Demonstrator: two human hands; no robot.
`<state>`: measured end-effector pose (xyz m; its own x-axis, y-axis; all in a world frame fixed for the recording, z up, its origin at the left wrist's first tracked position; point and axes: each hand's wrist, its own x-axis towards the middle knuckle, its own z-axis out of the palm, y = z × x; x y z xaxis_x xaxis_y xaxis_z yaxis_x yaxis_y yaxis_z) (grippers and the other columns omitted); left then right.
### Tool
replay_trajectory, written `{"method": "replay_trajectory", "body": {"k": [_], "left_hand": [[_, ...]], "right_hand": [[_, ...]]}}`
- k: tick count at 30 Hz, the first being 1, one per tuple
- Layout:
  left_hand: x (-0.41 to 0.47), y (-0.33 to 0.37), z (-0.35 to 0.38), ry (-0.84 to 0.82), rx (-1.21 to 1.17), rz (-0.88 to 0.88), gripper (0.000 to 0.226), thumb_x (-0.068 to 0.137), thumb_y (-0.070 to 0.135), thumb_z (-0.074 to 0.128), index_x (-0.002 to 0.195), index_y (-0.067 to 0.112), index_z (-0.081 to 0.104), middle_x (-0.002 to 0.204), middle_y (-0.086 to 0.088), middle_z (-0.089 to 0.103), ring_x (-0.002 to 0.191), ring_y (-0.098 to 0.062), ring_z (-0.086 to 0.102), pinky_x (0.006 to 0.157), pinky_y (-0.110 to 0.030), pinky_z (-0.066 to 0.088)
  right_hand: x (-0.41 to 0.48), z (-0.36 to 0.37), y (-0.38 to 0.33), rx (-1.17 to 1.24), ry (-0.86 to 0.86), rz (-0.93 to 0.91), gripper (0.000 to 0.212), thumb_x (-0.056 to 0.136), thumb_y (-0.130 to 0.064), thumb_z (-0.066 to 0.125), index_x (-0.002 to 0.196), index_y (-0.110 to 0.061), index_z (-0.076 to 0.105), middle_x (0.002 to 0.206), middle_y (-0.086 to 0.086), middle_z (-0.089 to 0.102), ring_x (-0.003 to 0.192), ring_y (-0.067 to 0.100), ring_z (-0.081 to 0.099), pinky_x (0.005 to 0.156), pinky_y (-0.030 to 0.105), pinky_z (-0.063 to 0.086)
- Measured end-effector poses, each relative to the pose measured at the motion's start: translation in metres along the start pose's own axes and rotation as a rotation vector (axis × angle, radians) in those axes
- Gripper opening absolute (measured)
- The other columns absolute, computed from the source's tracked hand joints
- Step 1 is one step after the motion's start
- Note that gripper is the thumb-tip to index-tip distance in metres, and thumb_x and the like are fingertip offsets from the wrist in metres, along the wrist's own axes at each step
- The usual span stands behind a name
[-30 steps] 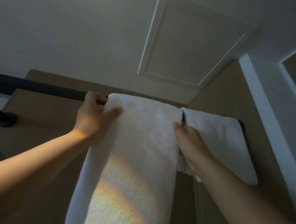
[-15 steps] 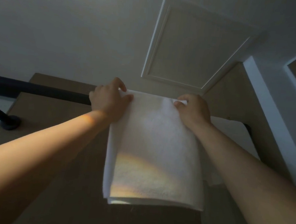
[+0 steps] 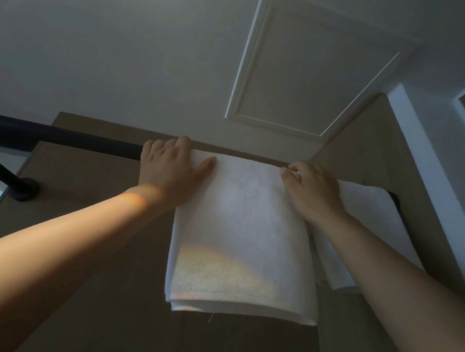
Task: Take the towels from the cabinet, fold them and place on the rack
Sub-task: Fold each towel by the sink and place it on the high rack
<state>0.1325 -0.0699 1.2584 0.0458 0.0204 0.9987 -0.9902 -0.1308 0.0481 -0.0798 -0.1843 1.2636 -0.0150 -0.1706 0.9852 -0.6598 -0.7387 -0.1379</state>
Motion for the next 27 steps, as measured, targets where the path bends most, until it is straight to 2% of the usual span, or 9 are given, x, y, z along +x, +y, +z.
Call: {"method": "replay_trajectory", "body": {"k": [2,5,8,10,12,14,17,23,27], "left_hand": [[-0.01,0.0,-0.004,0.035,-0.084,0.008,0.051,0.091,0.055,0.048,0.113,0.009,0.053,0.121,-0.011,0.055,0.117,-0.03,0.045,0.105,-0.04,0.028],[-0.031,-0.001,-0.009,0.143,-0.241,0.07,0.043,0.085,0.046,0.06,0.107,0.009,0.054,0.111,-0.006,0.053,0.108,-0.027,0.045,0.091,-0.036,0.037],[-0.046,-0.004,-0.012,0.05,-0.42,0.005,0.045,0.082,0.049,0.064,0.109,0.015,0.053,0.106,0.004,0.05,0.094,-0.017,0.053,0.076,-0.032,0.046],[-0.049,-0.007,-0.011,-0.057,-0.472,-0.077,0.037,0.084,0.054,0.06,0.093,0.019,0.052,0.089,0.008,0.055,0.076,-0.011,0.055,0.059,-0.024,0.043],[-0.047,-0.009,-0.01,-0.099,-0.505,-0.113,0.039,0.088,0.054,0.056,0.077,0.017,0.056,0.074,0.008,0.059,0.062,-0.01,0.056,0.05,-0.019,0.037],[-0.046,-0.01,-0.01,-0.127,-0.618,-0.155,0.034,0.091,0.049,0.056,0.08,0.019,0.068,0.076,0.009,0.068,0.066,-0.003,0.065,0.047,-0.01,0.042],[-0.045,-0.012,-0.011,-0.167,-0.693,-0.191,0.03,0.091,0.045,0.059,0.078,0.022,0.072,0.072,0.013,0.071,0.064,0.008,0.064,0.046,-0.007,0.043],[-0.038,-0.008,-0.012,-0.109,-0.639,-0.225,0.024,0.087,0.037,0.068,0.074,0.017,0.07,0.07,0.007,0.069,0.06,-0.004,0.066,0.046,-0.012,0.044],[-0.023,0.0,-0.014,0.045,-0.549,-0.143,0.036,0.087,0.034,0.068,0.075,0.0,0.061,0.069,-0.012,0.059,0.065,-0.023,0.053,0.056,-0.031,0.037]], "right_hand": [[-0.018,-0.004,-0.001,0.155,0.097,-0.024,0.04,0.099,-0.041,0.046,0.128,-0.015,0.057,0.131,0.008,0.057,0.124,0.026,0.048,0.101,0.032,0.037],[-0.045,-0.011,-0.002,0.351,0.167,-0.028,0.034,0.096,-0.042,0.052,0.121,-0.02,0.057,0.117,-0.004,0.057,0.107,0.015,0.054,0.082,0.025,0.041],[-0.058,-0.017,-0.001,0.404,0.019,0.048,0.033,0.096,-0.046,0.051,0.108,-0.016,0.058,0.094,-0.009,0.061,0.083,0.007,0.058,0.066,0.02,0.043],[-0.059,-0.019,-0.002,0.415,-0.076,0.106,0.043,0.097,-0.046,0.05,0.096,-0.005,0.061,0.084,0.003,0.065,0.074,0.014,0.061,0.062,0.027,0.047],[-0.058,-0.02,-0.004,0.434,-0.167,0.141,0.041,0.096,-0.049,0.05,0.08,-0.012,0.057,0.074,0.001,0.06,0.064,0.01,0.055,0.051,0.02,0.042],[-0.057,-0.017,-0.006,0.546,-0.255,0.194,0.031,0.095,-0.049,0.051,0.083,-0.021,0.054,0.081,-0.009,0.059,0.07,0.003,0.055,0.054,0.016,0.041],[-0.055,-0.012,-0.007,0.738,-0.286,0.306,0.023,0.093,-0.045,0.059,0.086,-0.023,0.057,0.091,-0.009,0.063,0.079,0.003,0.059,0.058,0.018,0.041],[-0.051,-0.013,-0.006,0.788,-0.208,0.349,0.02,0.092,-0.034,0.065,0.088,-0.015,0.065,0.089,0.001,0.071,0.078,0.013,0.067,0.06,0.024,0.049],[-0.035,-0.012,-0.009,0.666,0.017,0.242,0.026,0.092,-0.031,0.065,0.089,-0.006,0.07,0.087,0.009,0.072,0.077,0.022,0.067,0.068,0.032,0.051]]}}
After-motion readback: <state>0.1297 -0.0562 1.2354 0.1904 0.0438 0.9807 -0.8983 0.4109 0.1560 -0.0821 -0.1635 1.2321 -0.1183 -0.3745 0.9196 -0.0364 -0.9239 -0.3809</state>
